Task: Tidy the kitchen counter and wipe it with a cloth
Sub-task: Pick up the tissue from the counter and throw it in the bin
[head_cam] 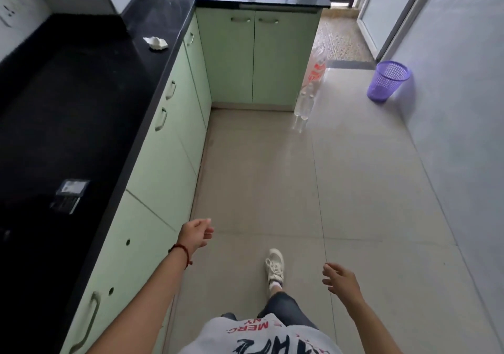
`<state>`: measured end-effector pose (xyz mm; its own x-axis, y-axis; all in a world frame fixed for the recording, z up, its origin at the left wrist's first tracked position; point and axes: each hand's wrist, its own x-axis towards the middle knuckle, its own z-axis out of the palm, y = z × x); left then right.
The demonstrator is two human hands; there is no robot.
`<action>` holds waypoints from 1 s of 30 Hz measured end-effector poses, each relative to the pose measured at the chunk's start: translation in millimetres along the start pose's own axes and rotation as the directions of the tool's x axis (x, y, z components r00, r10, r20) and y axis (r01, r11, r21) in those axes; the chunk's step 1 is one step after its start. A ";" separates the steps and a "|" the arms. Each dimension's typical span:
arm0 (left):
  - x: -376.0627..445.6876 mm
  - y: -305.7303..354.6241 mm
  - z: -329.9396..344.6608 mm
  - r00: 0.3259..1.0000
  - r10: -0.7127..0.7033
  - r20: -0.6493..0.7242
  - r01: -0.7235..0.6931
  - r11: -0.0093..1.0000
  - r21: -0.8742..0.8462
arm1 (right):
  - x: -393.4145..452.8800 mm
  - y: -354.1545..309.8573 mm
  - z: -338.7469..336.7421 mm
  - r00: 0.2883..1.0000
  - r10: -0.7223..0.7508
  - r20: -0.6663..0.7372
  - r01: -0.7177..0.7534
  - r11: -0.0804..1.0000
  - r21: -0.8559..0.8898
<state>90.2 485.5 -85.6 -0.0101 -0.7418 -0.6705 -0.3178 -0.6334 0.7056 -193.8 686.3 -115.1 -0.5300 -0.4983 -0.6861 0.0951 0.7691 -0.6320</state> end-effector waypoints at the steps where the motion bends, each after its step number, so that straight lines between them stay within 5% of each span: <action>1: 13.1 8.7 4.4 1.000 -0.018 -0.016 0.018 1.000 -0.016 | 18.3 -16.0 -3.3 1.000 -0.003 0.004 0.003 1.000 -0.007; 7: 67.1 44.7 26.7 0.978 -0.174 -0.116 0.160 0.980 -0.115 | 117.8 -127.2 -17.5 0.998 -0.016 0.068 0.021 0.997 -0.076; 21: 221.3 169.7 24.0 0.938 -0.263 -0.227 0.190 0.935 -0.301 | 294.7 -377.9 60.2 0.970 -0.150 0.191 0.175 0.977 -0.119; 30: 337.7 337.6 -1.6 0.977 -0.092 -0.190 0.047 0.971 -0.233 | 363.6 -498.8 126.5 0.961 -0.146 0.236 0.181 0.974 -0.135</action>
<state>-19.0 20.8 -73.5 0.1999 -0.7084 -0.6769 -0.0886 -0.7011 0.7076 -327.4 70.9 -94.9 -0.3237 -0.6855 -0.6522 -0.1175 0.7130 -0.6912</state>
